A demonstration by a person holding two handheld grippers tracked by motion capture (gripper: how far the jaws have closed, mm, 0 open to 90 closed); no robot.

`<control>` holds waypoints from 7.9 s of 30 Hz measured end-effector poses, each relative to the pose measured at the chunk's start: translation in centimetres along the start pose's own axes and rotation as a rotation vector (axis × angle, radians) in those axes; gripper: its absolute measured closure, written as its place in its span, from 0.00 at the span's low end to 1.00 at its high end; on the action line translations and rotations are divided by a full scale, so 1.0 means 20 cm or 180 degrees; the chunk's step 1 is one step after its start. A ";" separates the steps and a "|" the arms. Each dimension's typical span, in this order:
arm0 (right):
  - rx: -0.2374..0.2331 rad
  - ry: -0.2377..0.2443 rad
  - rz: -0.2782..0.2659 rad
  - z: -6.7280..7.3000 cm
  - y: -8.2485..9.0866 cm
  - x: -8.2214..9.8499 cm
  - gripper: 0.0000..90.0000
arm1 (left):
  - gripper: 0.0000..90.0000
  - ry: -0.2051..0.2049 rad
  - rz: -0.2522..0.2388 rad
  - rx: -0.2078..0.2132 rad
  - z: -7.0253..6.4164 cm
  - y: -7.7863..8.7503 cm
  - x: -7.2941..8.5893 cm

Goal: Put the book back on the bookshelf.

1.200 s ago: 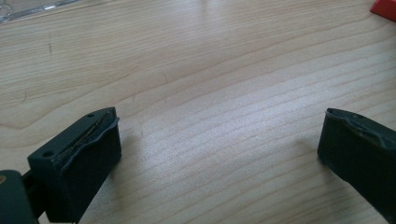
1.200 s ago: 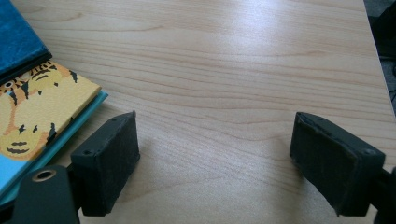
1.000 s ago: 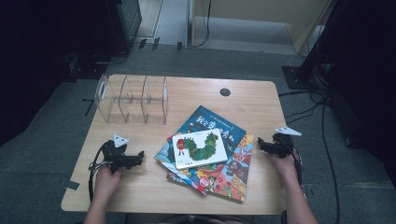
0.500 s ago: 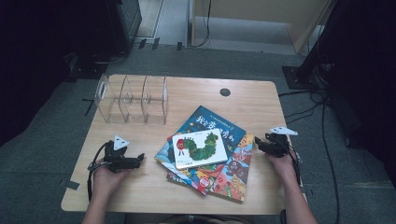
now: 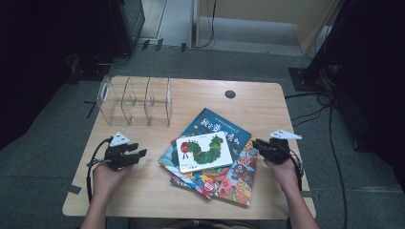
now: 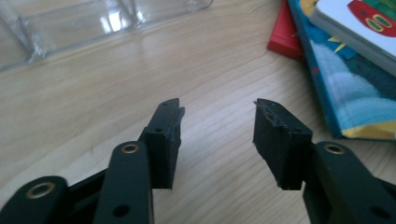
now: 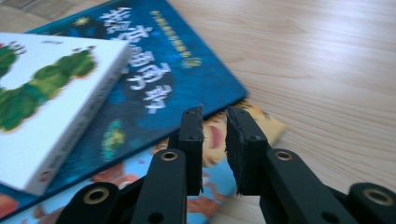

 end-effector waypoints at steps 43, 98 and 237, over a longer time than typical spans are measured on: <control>-0.0624 0.0222 0.0353 0.42 -0.07 0.16 1.00 | 0.94 -0.0579 0.0178 0.0721 -0.35 -0.30 -0.37; -0.0600 0.0262 0.0215 0.33 -0.21 0.05 0.99 | 0.96 -0.0418 0.0350 0.0687 -0.33 -0.11 -0.18; -0.0832 0.0204 0.0221 0.53 -0.17 0.17 1.00 | 1.00 -0.0324 0.0438 0.0895 -0.24 -0.27 -0.30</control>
Point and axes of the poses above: each handheld gripper's, and its own axes: y roughly backward along the jaws, x roughly out of its underside, z roughly to its left, the point moved 7 cm from there along -y, roughly forward along the jaws, and after that the axes turned 13 degrees about -x, right-handed, at the moved point
